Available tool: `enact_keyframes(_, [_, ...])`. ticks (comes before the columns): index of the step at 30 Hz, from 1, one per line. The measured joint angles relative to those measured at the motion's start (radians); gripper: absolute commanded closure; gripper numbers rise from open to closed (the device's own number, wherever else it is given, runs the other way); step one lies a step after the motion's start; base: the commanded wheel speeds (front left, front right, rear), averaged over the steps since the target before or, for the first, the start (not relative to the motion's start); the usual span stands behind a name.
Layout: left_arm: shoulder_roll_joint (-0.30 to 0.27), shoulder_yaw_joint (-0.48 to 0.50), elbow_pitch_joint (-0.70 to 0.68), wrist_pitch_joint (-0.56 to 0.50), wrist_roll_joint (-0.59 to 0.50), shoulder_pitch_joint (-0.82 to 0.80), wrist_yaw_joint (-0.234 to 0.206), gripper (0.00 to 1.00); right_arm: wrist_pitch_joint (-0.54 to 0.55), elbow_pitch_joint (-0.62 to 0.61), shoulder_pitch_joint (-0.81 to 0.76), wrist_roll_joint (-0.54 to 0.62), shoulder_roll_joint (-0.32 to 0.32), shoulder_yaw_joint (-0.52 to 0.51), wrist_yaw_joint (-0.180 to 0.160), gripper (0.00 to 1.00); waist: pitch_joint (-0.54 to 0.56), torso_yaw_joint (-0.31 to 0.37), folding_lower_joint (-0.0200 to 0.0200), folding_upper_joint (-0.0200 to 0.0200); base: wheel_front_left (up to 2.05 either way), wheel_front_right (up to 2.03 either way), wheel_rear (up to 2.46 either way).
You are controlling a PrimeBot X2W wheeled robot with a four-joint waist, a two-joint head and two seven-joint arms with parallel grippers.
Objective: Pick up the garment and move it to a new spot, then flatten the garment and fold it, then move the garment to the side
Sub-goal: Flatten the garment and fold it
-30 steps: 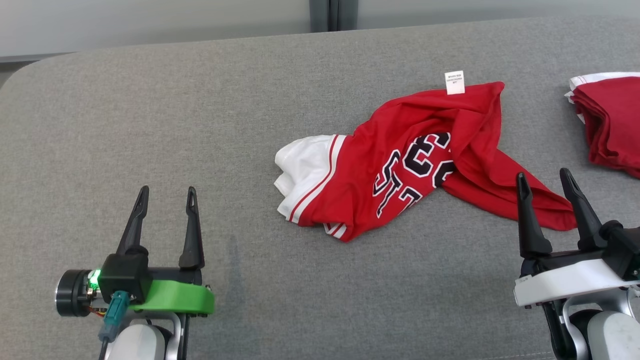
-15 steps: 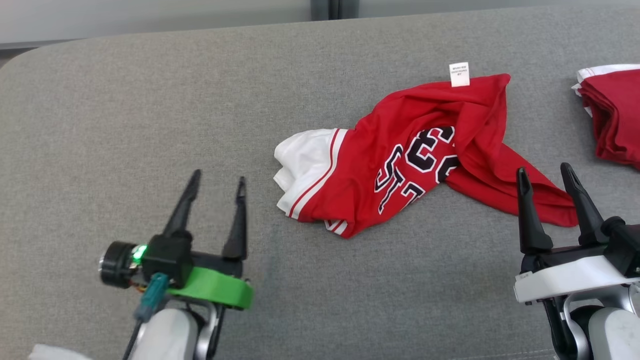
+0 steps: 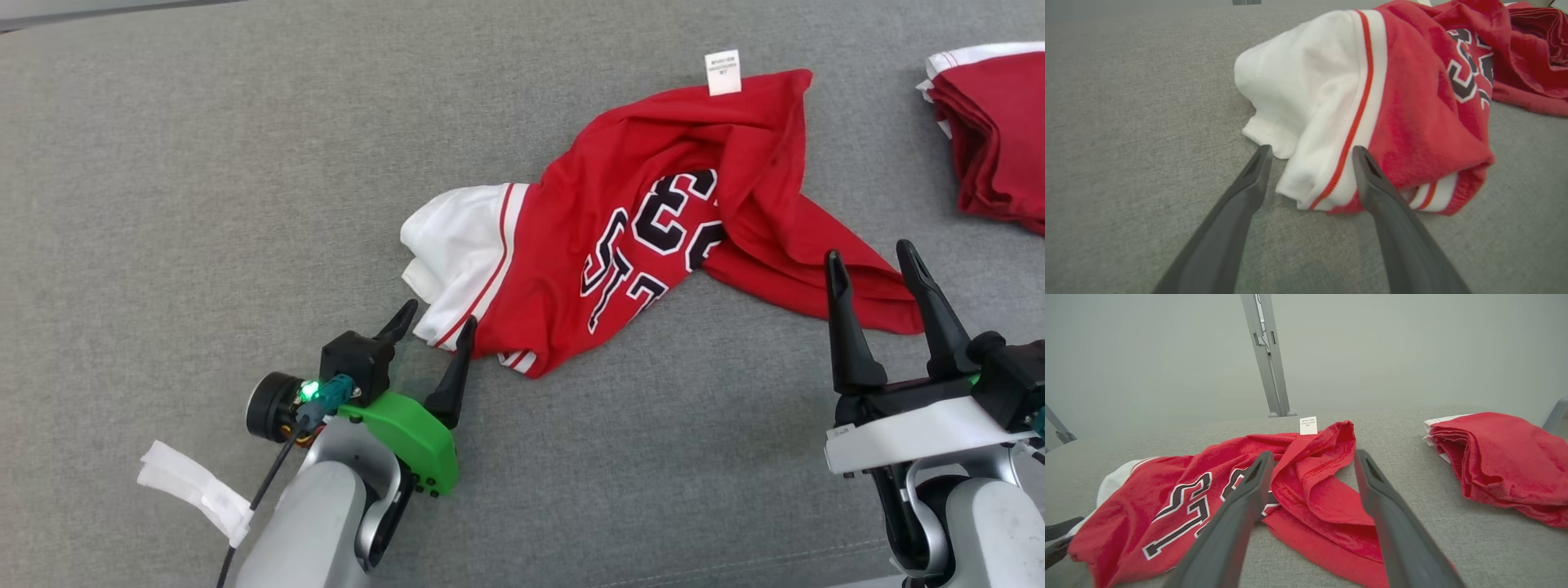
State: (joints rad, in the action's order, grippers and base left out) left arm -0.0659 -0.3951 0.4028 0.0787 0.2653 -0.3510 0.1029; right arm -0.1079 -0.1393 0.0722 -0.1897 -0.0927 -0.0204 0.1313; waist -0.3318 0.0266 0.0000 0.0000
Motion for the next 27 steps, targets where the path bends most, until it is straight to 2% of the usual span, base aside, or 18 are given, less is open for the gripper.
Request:
enact_keyframes(1, [0.000, 0.002, 0.022, -0.004, 0.015, -0.008, 0.003, 0.00, -0.001, 0.005, 0.000, -0.002, 0.000, 0.000, 0.000, 0.00, -0.005, 0.007, 0.0000, 0.0000, 0.00, 0.00, 0.00])
enact_keyframes(3, [-0.002, -0.004, 0.054, -0.008, 0.033, -0.021, 0.011, 1.00, -0.006, 0.011, 0.001, -0.002, 0.000, 0.001, 0.000, 0.00, -0.012, 0.019, 0.0000, 0.0000, 0.00, 0.00, 0.00])
enact_keyframes(7, [-0.012, -0.020, 0.066, 0.024, 0.051, -0.039, 0.019, 1.00, -0.017, 0.022, 0.007, -0.009, 0.003, -0.001, 0.000, 0.00, -0.018, 0.037, 0.0000, 0.0000, 0.00, 0.00, 0.00])
enact_keyframes(11, [-0.048, -0.025, 0.000, 0.087, 0.024, -0.040, 0.010, 1.00, -0.022, 0.034, 0.006, -0.010, 0.006, -0.011, 0.000, 0.00, -0.004, 0.038, 0.0000, 0.0000, 0.00, 0.00, 0.00])
enact_keyframes(17, [-0.095, -0.037, -0.247, 0.077, -0.027, -0.014, -0.030, 1.00, -0.021, 0.041, -0.007, -0.010, 0.010, -0.032, 0.000, 0.00, 0.030, 0.017, 0.0000, 0.0000, 0.00, 0.00, 0.00])
enact_keyframes(21, [-0.135, -0.038, -0.450, 0.017, -0.049, 0.029, -0.059, 1.00, -0.017, 0.049, -0.017, -0.015, 0.014, -0.039, 0.000, 0.00, 0.059, -0.002, 0.0000, 0.0000, 0.00, 0.00, 0.00])
enact_keyframes(27, [-0.179, -0.037, -0.681, -0.081, -0.075, 0.065, -0.086, 1.00, -0.011, 0.052, -0.040, -0.019, 0.021, -0.049, 0.000, 0.00, 0.103, -0.027, 0.0000, 0.0000, 0.00, 0.00, 0.00])
